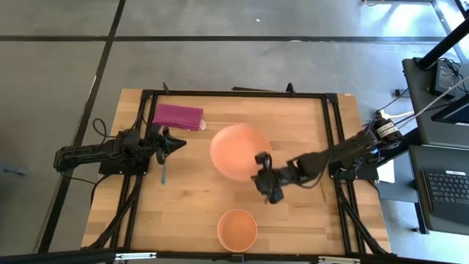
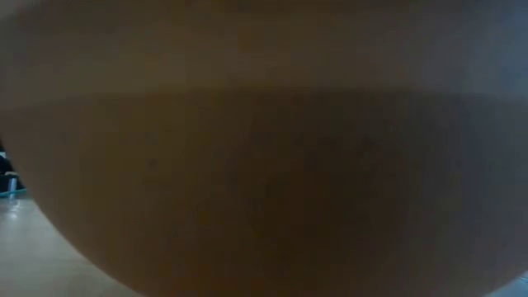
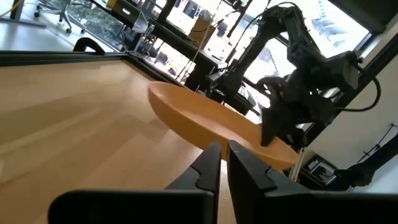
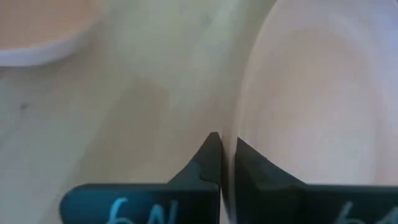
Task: Set table place
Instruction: Move the light orange plate to the center of the table
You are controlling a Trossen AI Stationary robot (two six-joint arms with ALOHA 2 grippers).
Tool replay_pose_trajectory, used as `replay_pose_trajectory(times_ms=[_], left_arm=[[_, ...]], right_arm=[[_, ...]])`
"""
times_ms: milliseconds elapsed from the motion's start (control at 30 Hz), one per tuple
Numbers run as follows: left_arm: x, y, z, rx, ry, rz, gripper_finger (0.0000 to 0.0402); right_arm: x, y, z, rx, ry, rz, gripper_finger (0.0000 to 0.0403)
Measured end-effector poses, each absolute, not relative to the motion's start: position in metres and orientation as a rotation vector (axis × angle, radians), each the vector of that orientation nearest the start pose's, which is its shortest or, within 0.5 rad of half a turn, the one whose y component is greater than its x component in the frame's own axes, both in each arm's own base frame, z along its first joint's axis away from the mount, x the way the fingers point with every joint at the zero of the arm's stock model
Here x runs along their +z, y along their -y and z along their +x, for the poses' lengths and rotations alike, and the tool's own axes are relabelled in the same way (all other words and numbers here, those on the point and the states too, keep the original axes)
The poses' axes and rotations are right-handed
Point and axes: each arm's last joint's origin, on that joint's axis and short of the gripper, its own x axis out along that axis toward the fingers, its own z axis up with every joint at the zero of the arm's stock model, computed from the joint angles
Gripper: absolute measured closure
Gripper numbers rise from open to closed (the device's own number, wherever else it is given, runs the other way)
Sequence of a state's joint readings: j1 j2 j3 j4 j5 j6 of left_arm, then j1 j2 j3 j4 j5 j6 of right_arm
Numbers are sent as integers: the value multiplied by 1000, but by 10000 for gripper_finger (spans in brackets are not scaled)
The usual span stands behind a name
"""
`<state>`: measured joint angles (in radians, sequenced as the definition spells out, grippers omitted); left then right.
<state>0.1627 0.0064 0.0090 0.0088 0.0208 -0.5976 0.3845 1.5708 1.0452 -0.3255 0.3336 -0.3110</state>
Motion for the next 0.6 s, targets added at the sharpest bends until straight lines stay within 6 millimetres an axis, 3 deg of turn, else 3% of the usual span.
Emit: replay_pose_trajectory(times_ms=[167, 367, 600], left_arm=[[167, -15, 96, 117, 51, -601, 371], [167, -15, 96, 108, 53, -651, 361], [167, -16, 96, 148, 62, -648, 352]], right_arm=[[201, -133, 310, 261, -703, -646, 392], [152, -138, 322, 236, -834, -735, 392], [123, -141, 327, 263, -891, -746, 392]])
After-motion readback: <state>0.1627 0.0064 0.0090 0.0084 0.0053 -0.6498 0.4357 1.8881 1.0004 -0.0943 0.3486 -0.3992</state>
